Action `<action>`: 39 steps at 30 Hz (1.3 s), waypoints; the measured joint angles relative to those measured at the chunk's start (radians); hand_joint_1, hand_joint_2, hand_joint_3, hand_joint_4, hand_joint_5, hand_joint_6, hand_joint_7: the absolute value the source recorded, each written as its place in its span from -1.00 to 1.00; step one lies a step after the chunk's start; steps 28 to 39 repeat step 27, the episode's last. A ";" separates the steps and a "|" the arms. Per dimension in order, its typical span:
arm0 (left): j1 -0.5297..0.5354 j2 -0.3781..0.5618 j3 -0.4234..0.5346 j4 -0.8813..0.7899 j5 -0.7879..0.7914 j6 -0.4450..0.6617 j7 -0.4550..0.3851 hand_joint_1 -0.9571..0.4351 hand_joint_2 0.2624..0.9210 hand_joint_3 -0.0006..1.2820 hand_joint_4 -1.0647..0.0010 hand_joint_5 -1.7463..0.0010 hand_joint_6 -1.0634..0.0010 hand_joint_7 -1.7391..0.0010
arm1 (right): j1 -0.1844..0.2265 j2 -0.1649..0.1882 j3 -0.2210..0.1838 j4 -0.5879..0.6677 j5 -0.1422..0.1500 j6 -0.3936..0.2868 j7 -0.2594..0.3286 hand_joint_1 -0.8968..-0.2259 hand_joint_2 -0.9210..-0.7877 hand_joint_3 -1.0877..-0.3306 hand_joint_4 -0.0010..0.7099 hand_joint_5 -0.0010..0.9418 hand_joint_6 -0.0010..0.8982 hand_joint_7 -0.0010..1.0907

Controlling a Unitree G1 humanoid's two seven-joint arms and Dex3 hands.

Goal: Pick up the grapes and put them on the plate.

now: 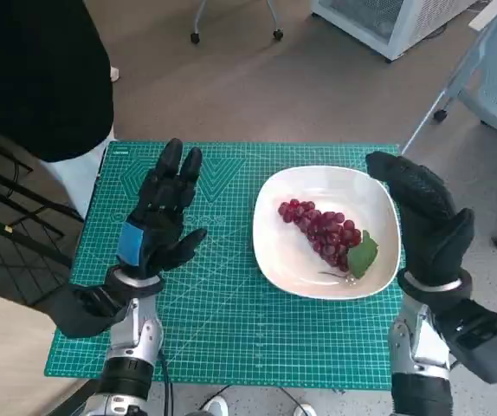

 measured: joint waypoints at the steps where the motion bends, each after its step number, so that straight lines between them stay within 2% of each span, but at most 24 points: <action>1: 0.001 0.001 0.000 -0.002 0.002 0.001 0.003 -0.42 1.00 -0.54 0.69 0.97 0.59 0.95 | 0.000 0.000 0.000 0.000 0.000 0.000 0.001 0.21 -1.00 0.36 -0.23 -1.00 -0.75 -0.30; 39: 0.014 0.002 -0.015 -0.016 0.015 0.016 0.031 -0.43 1.00 -0.54 0.63 0.98 0.54 0.96 | -0.001 0.002 0.011 -0.002 -0.001 0.018 0.010 0.20 -1.00 0.35 -0.24 -1.00 -0.78 -0.27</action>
